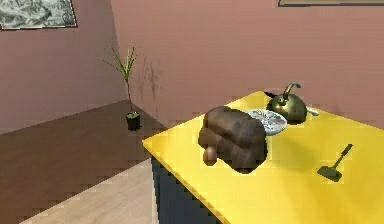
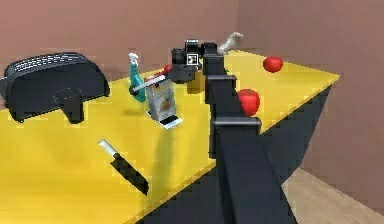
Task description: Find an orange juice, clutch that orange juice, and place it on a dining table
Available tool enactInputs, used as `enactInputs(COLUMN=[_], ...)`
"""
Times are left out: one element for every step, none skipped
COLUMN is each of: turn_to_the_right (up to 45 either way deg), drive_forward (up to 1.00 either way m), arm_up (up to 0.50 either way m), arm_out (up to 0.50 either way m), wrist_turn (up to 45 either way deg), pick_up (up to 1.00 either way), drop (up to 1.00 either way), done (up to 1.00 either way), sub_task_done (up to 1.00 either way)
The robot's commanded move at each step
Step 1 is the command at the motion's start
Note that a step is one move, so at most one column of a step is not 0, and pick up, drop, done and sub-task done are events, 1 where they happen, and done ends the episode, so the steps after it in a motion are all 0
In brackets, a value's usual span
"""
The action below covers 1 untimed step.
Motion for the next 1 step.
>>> enactInputs(turn_to_the_right=[0.0], drive_forward=[0.0], arm_up=[0.0], arm_out=[0.0], wrist_turn=[9.0], pick_up=[0.0], drop=[0.0], done=[0.0], sub_task_done=[0.0])
